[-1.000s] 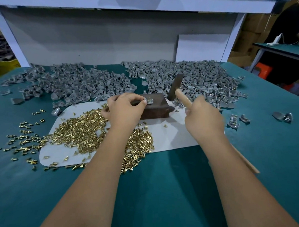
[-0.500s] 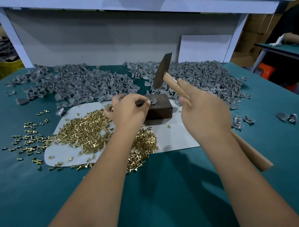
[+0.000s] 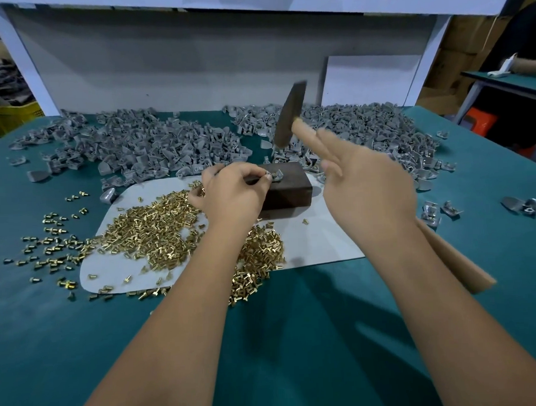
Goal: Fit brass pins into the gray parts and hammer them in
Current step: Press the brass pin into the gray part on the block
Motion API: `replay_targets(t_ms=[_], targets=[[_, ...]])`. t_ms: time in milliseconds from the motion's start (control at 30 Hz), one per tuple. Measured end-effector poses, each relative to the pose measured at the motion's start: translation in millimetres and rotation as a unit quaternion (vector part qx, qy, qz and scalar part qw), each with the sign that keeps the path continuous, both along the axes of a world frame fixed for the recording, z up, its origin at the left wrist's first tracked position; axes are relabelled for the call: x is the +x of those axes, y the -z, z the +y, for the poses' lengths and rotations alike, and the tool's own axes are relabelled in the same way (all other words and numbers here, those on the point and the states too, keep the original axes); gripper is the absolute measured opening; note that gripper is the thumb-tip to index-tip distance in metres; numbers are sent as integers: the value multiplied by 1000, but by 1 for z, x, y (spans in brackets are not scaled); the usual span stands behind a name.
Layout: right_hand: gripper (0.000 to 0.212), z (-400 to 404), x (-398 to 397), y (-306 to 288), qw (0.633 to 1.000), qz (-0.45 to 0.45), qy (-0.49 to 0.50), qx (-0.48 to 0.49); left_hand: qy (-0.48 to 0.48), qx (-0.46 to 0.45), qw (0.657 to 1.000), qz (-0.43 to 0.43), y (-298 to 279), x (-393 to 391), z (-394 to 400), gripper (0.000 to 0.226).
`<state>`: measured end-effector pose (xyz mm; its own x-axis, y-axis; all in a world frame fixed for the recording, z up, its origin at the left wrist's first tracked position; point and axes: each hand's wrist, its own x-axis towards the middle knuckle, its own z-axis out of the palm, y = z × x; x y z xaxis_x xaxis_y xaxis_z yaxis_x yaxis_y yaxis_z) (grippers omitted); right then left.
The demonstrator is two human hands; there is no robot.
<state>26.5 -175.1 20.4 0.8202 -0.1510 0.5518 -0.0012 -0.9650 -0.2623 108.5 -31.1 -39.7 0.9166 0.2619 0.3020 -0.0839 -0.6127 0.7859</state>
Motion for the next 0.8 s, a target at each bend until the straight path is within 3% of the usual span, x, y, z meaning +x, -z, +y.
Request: replay_targets(t_ms=[67, 200, 333, 467, 633, 800], targets=[[46, 1, -1, -1, 1000, -12, 2, -10, -4, 0, 1000, 1, 2, 0, -1, 24], [41, 3, -2, 3, 996, 71, -26, -50, 3, 2, 1000, 4, 1, 0, 1, 29], [44, 2, -1, -4, 999, -22, 5, -24, -5, -7, 1000, 1, 1, 1, -1, 15], [40, 4, -7, 7, 997, 61, -20, -47, 6, 12, 1000, 16, 1, 0, 1, 21], [47, 3, -3, 3, 999, -39, 10, -22, -5, 6, 1000, 13, 0, 0, -1, 25], [46, 4, -5, 10, 997, 52, -13, -62, 4, 7, 1000, 13, 0, -1, 0, 24]])
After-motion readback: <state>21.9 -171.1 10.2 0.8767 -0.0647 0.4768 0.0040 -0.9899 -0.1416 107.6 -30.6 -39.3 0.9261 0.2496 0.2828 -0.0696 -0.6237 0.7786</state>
